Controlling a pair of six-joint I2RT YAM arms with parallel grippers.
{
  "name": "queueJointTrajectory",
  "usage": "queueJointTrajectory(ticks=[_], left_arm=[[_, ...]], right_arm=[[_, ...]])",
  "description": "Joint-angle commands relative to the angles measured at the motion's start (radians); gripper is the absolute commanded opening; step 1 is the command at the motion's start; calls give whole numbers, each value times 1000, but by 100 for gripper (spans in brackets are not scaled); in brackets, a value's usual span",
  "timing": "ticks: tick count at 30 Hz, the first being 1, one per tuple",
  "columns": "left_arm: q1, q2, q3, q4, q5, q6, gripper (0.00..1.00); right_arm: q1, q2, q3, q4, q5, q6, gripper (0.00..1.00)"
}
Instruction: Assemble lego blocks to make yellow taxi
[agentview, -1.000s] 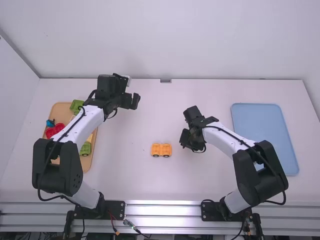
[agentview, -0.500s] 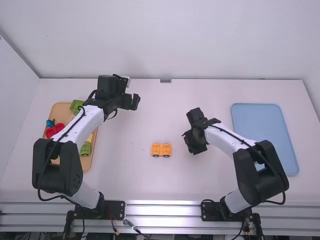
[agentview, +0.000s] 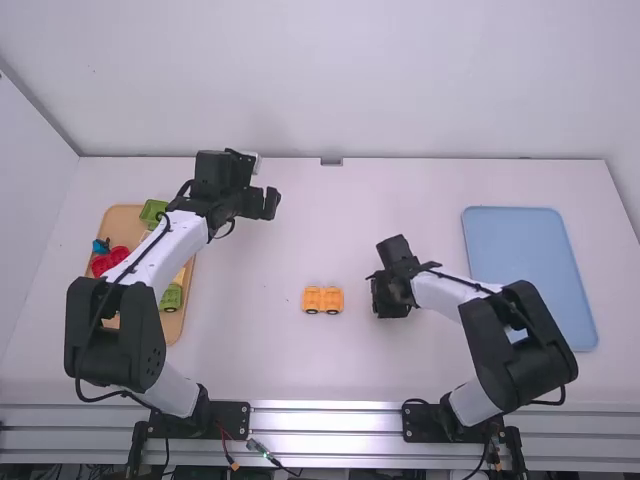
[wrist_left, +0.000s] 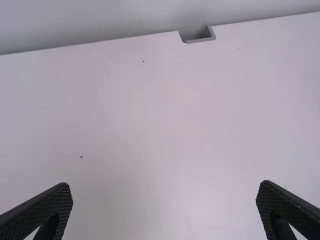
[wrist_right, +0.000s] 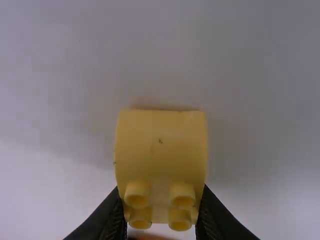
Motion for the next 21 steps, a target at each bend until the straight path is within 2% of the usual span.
queueJointTrajectory(ticks=[1,2,3,4,5,6,7,13,18,21], left_arm=[[3,10,10,-8,-3,-7,99],[3,10,10,-9,-3,-8,99],[3,10,10,-9,-3,-8,99],[4,10,10,-10,-3,-7,99],[3,10,10,-10,-3,-7,99],[3,10,10,-10,-3,-7,99],[3,10,10,-10,-3,-8,99],[3,10,10,-12,-3,-7,99],[3,10,10,-12,-4,-5,99],[3,10,10,-12,-4,-3,99]], right_arm=[[3,-15,-18,6,-7,37,32],[3,-15,-19,14,-10,35,54],[3,-15,-19,16,-11,32,56],[3,-15,-20,26,-18,16,75],[3,-15,-20,42,-28,-4,90],[3,-15,-20,45,-29,-9,92],[3,-15,-20,71,-28,-43,99],[2,-15,6,82,-71,-130,99],[-34,-29,63,64,-248,-298,99],[-56,-32,104,11,-283,-351,99]])
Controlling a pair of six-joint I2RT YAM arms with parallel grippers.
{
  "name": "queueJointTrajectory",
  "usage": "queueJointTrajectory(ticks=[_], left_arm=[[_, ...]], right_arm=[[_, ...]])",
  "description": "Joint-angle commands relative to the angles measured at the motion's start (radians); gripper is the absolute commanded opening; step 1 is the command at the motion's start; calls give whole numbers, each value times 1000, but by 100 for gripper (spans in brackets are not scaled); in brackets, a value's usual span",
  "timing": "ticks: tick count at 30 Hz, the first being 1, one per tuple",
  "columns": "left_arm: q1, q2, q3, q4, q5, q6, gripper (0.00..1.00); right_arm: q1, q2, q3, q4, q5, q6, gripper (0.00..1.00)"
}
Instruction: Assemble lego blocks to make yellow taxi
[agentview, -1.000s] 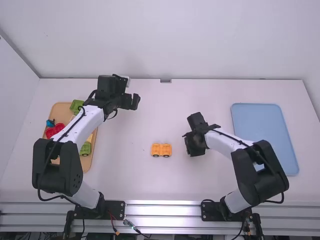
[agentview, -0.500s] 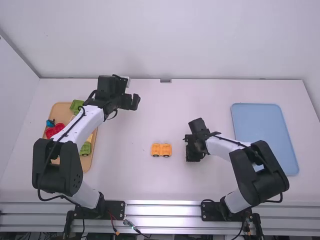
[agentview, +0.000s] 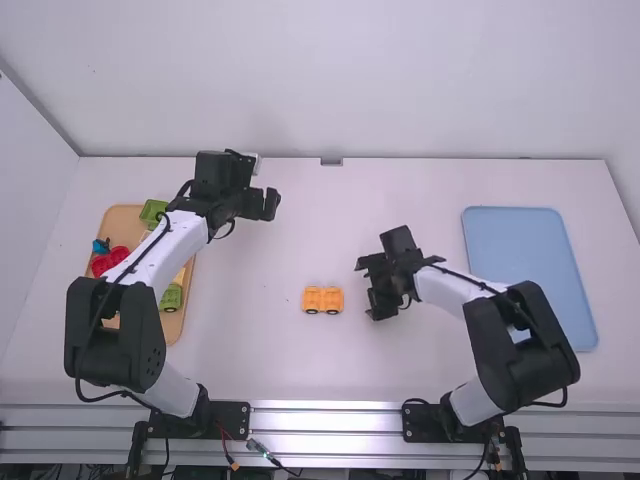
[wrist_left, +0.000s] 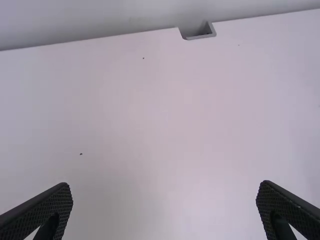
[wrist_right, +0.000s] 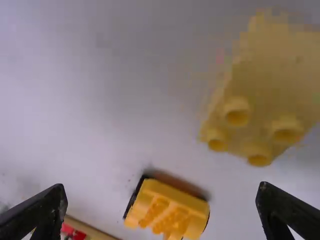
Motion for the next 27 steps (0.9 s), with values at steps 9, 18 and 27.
queueJointTrajectory(ticks=[9,18,27], left_arm=[[3,10,10,-4,-3,-3,99],[3,10,10,-5,-3,18,99],[3,10,10,-5,-4,23,99]], right_arm=[[-93,-26,216,-198,-311,-456,99],[-148,-26,312,-246,-394,-1194,99],[-256,-25,310,-175,128,-1258,99]])
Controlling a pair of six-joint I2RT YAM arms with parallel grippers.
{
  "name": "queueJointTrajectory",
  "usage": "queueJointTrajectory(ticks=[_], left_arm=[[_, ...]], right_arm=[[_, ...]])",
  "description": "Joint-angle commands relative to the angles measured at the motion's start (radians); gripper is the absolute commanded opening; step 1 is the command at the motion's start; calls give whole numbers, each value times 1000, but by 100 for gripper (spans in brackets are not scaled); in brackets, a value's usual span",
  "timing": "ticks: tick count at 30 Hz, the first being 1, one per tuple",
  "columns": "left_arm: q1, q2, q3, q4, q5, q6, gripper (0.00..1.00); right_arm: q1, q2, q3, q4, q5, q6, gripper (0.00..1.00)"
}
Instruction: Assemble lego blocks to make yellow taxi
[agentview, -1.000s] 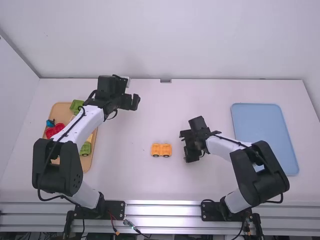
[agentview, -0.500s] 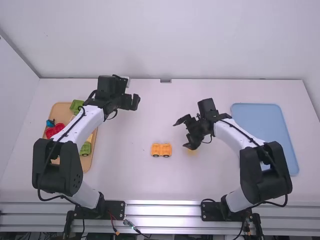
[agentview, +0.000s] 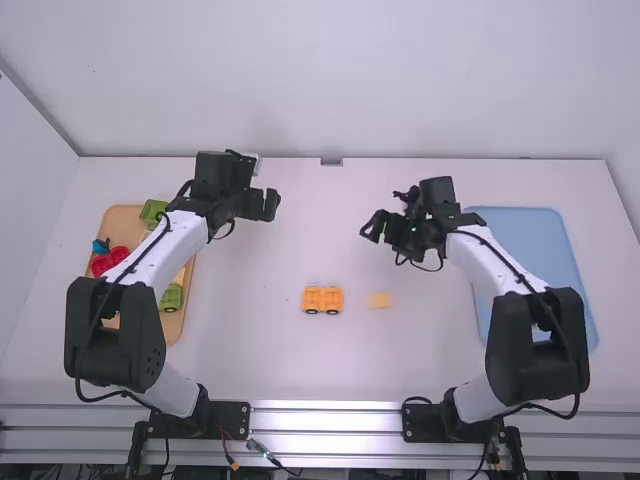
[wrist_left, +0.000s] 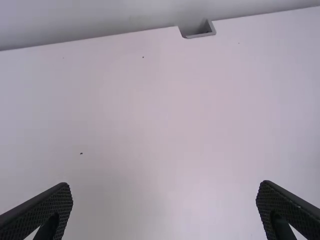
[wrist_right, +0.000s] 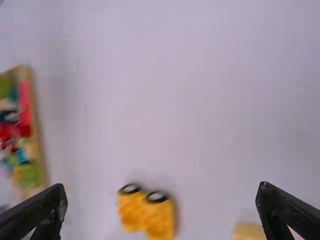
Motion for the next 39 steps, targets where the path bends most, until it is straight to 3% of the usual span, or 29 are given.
queueJointTrajectory(ticks=[1,4,11,12,17,27,31,36,39], left_arm=[[3,10,10,0,-4,15,99],[3,10,10,-2,-8,16,99],[3,10,10,-48,-2,132,99],[3,10,10,-53,16,185,99],[3,10,-5,-71,192,420,99],[3,11,-207,-52,765,1052,99],[3,11,-299,17,870,1118,99],[-18,18,-465,254,962,1096,99],[-26,45,-534,426,970,999,99]], right_arm=[[-45,-16,16,0,229,-69,99],[-82,-16,18,-1,207,-201,99],[-146,-17,18,-18,-302,-831,99],[-156,-17,17,-26,-395,-976,99],[-177,-59,-21,-92,-520,-1318,99],[-181,-107,-94,-87,-546,-1443,99],[-156,-107,-94,-77,-537,-1458,99],[-101,-73,-111,-132,-414,-1640,99],[-73,-27,-161,-79,-424,-1691,99]])
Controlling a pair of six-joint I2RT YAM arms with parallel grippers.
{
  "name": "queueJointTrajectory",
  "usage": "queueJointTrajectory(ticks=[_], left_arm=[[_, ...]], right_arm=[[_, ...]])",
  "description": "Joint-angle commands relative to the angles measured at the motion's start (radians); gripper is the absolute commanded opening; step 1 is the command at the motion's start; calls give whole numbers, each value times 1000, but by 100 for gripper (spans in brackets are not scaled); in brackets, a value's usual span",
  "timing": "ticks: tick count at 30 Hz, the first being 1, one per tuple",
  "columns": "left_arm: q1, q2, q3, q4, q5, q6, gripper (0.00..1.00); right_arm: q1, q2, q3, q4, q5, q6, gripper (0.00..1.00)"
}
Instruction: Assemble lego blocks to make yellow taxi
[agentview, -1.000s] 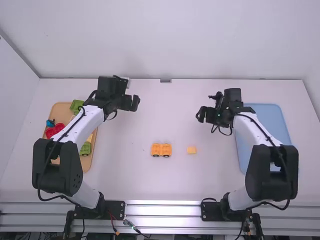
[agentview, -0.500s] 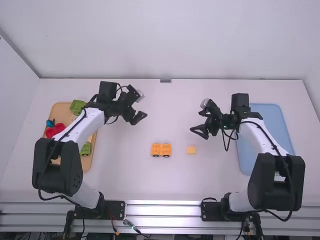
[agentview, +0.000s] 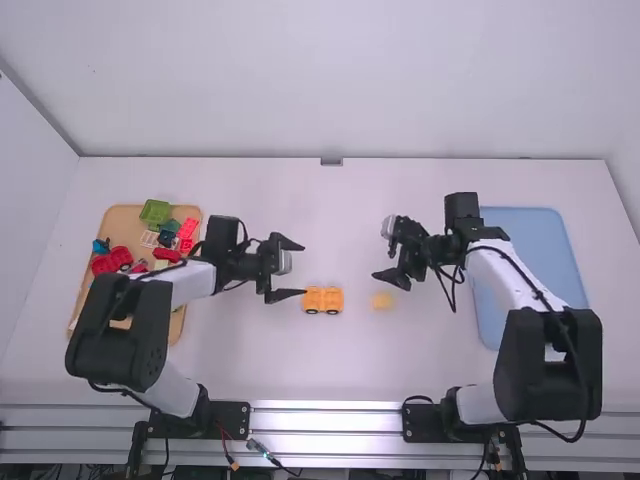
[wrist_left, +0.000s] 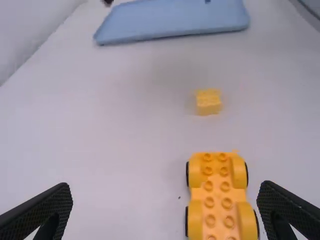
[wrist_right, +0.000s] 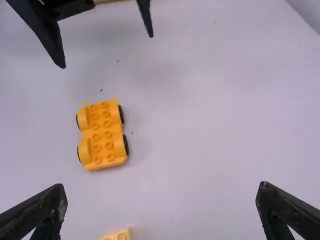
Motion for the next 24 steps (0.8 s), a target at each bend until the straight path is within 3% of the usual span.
queueJointTrajectory(ticks=[1,7,17,24], left_arm=[[-11,40,-43,69,72,-74,99],[-18,110,-55,137,69,-100,99],[-74,207,-53,160,-26,-41,99],[-102,220,-35,153,-68,-48,99]], right_arm=[[15,65,-62,35,18,-96,99],[15,171,-142,178,26,-115,99],[-60,302,-151,142,21,-308,99],[-112,418,-149,154,-84,-467,99]])
